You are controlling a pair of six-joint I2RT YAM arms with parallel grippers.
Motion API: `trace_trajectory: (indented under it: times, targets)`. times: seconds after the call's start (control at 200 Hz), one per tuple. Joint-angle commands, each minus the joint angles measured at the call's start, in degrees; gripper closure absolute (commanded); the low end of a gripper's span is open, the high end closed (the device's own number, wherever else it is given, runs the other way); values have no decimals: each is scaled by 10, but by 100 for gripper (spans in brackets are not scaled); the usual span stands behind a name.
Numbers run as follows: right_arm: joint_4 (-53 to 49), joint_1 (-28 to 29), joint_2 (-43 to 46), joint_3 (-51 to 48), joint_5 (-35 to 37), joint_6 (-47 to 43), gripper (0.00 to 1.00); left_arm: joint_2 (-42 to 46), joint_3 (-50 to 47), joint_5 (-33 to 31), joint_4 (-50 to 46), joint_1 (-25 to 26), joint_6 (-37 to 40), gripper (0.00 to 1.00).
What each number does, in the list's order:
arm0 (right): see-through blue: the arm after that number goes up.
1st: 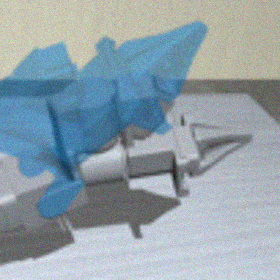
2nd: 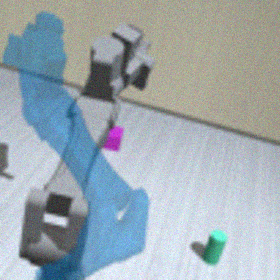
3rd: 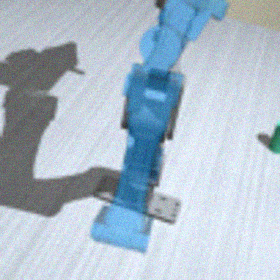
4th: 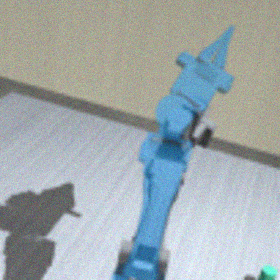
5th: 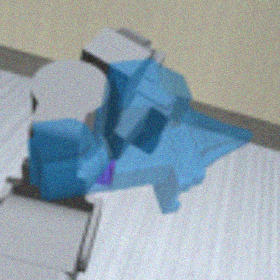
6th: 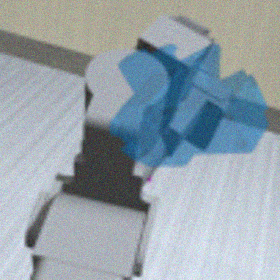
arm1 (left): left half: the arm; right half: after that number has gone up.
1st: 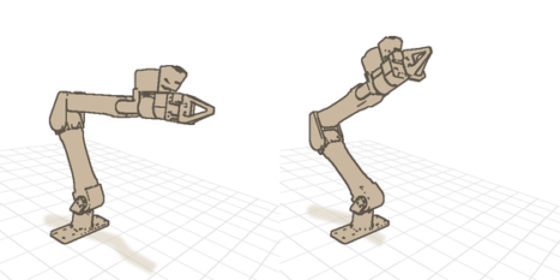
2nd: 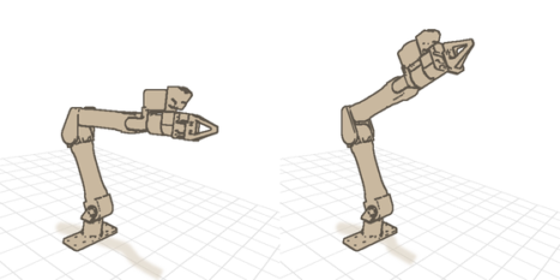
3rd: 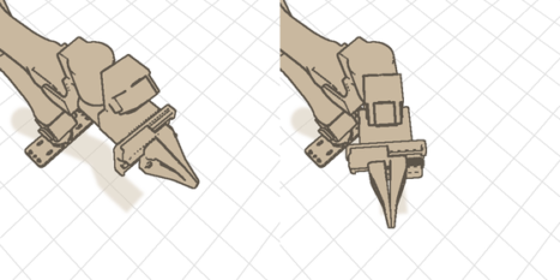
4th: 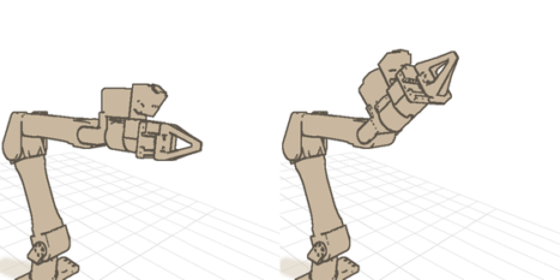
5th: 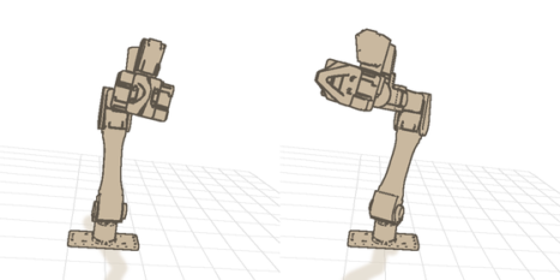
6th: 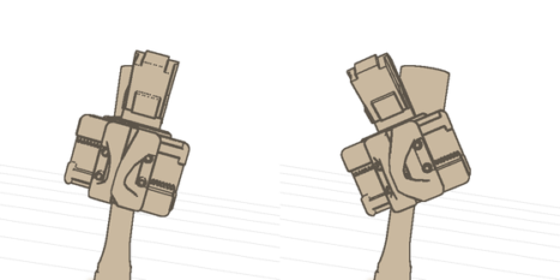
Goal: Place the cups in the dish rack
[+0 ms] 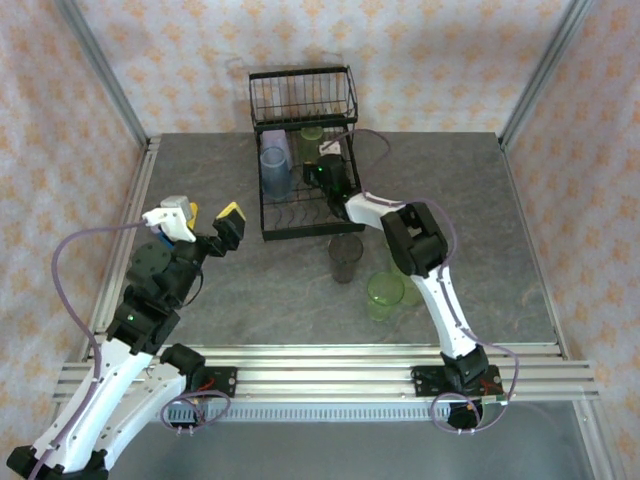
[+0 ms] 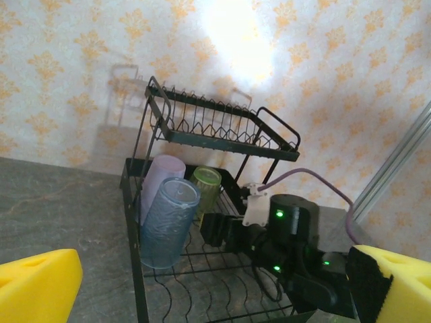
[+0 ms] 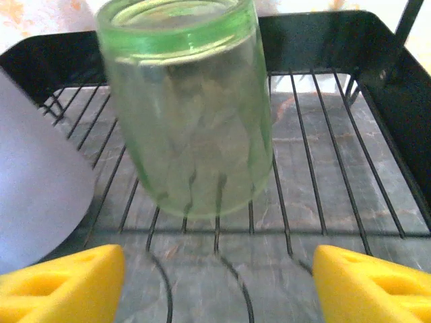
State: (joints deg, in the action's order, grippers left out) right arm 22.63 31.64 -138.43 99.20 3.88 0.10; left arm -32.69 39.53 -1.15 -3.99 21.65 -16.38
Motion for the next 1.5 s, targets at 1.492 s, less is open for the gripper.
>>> trace_trajectory:
  times: [1.492]
  targets:
    - [-353, -191, 738, -336, -24, 92, 1, -709, 637, 48, -601, 289, 29, 1]
